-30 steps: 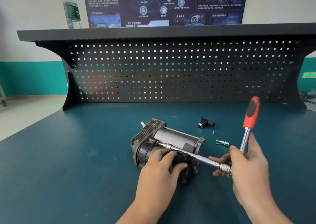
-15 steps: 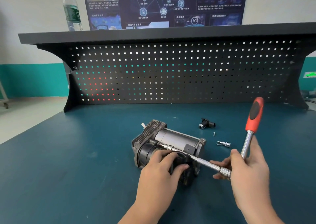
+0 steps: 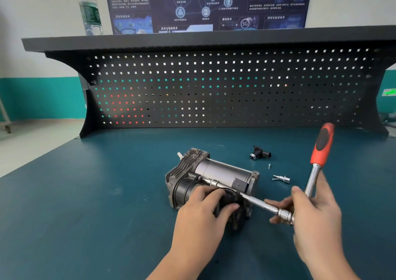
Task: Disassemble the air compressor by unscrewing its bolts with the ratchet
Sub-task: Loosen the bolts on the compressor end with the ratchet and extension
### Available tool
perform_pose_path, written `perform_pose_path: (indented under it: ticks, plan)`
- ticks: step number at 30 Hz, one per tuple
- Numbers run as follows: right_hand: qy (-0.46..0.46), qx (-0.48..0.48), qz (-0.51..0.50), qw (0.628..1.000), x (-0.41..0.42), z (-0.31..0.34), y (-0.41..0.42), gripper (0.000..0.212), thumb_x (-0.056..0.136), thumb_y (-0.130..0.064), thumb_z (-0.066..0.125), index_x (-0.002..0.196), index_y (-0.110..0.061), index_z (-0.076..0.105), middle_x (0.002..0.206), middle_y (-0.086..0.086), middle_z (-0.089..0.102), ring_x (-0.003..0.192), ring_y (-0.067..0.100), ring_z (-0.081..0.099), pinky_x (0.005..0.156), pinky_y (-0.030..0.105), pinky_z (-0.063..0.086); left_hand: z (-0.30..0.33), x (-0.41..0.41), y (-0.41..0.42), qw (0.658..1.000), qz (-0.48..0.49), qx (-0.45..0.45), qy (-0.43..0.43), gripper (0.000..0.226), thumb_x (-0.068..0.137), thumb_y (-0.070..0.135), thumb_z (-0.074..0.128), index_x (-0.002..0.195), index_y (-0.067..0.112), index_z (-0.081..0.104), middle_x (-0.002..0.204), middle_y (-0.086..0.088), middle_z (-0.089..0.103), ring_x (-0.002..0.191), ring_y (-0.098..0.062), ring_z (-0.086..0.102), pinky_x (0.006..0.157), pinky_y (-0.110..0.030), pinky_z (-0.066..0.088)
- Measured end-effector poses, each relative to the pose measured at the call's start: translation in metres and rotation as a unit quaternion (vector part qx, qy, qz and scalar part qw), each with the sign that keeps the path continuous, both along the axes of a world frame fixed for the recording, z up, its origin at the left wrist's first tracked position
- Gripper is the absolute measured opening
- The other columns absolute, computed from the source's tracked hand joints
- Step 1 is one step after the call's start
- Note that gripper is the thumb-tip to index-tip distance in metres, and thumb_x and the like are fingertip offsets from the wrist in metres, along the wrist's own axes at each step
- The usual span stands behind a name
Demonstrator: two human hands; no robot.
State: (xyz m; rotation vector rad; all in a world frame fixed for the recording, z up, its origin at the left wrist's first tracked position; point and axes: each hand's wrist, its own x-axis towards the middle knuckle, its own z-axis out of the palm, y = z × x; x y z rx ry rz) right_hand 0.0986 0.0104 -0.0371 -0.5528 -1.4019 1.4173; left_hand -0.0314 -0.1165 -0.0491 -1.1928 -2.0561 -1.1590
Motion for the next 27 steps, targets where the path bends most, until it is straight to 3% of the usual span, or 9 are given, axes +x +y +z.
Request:
perform_pose_path:
  ticks: [19, 25, 27]
  plan:
    - [0.01, 0.02, -0.01, 1.0, -0.0042, -0.0012, 0.0086, 0.066, 0.096, 0.002, 0.039, 0.14, -0.047, 0.033, 0.041, 0.002, 0.049, 0.056, 0.03, 0.069, 0.035, 0.03, 0.047, 0.0009, 0.0013, -0.0003, 1.0, 0.006, 0.004, 0.016, 0.024, 0.069, 0.049, 0.067, 0.083, 0.03, 0.071, 0.087, 0.018, 0.063, 0.068, 0.001, 0.059, 0.058, -0.017, 0.049]
    - [0.021, 0.117, 0.004, 0.993, 0.0018, -0.004, 0.0067, 0.066, 0.098, 0.001, 0.04, 0.139, -0.051, 0.034, 0.046, 0.017, 0.049, 0.058, 0.03, 0.07, 0.037, 0.03, 0.05, 0.0004, 0.0009, 0.0008, 1.0, 0.008, 0.02, 0.001, 0.024, 0.068, 0.047, 0.069, 0.082, 0.029, 0.073, 0.086, 0.018, 0.064, 0.077, -0.002, 0.057, 0.063, -0.013, 0.045]
    - [0.029, 0.18, 0.004, 0.983, 0.0028, -0.0064, 0.0071, 0.066, 0.1, -0.002, 0.04, 0.137, -0.056, 0.032, 0.049, 0.014, 0.051, 0.061, 0.028, 0.071, 0.04, 0.03, 0.052, 0.0002, 0.0013, 0.0018, 1.0, 0.008, 0.027, -0.002, 0.023, 0.067, 0.046, 0.07, 0.082, 0.029, 0.073, 0.085, 0.018, 0.063, 0.077, -0.002, 0.055, 0.065, -0.013, 0.044]
